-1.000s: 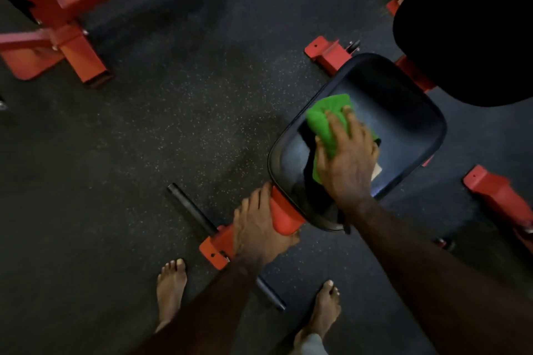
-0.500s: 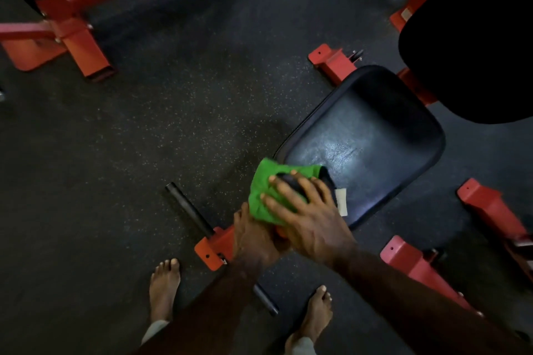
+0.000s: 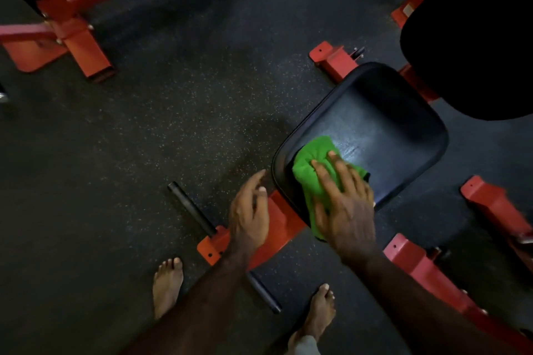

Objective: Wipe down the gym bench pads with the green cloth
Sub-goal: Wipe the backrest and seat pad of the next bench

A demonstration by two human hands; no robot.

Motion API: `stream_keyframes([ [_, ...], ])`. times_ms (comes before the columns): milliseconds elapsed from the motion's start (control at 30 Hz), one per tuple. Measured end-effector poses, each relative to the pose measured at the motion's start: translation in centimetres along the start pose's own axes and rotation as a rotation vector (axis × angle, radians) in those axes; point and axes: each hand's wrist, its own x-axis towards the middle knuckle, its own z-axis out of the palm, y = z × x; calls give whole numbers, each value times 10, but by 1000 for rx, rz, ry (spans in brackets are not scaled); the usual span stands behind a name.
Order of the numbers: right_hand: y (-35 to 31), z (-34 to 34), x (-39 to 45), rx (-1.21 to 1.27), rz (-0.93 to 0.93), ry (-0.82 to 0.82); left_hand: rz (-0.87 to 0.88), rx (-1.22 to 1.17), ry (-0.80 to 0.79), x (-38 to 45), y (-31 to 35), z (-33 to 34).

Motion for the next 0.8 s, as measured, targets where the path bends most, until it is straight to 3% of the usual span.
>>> stream_keyframes([
  [33, -10, 4, -7, 0, 50, 19, -21, -19, 33, 6, 4, -1],
  [67, -21, 10, -17, -26, -21, 0, -31, -30, 59, 11, 7, -2],
  [167, -15, 12, -30, -72, -377, -102, -30, -74, 39, 31, 18, 3],
  [200, -5, 9, -25, -73, -348, -79, -39, -124, 11, 39, 23, 8],
  [300, -18, 9, -24, 80, 177, 67, -5, -123, -89, 66, 47, 21],
  [333, -33, 12, -29, 90, 248, 76, 75, -39, -120, 72, 54, 26],
  [400, -43, 19, -44, 39, 124, 26, 254, 187, -196, 82, 65, 37],
  [500, -15, 11, -45, 3, -38, -13, 342, 340, -240, 89, 67, 43],
  [633, -34, 15, -49, 33, 175, -25, 339, 353, -246, 90, 63, 43],
  [800, -18, 13, -58, -20, -68, -48, 231, 273, -391, 98, 74, 36],
])
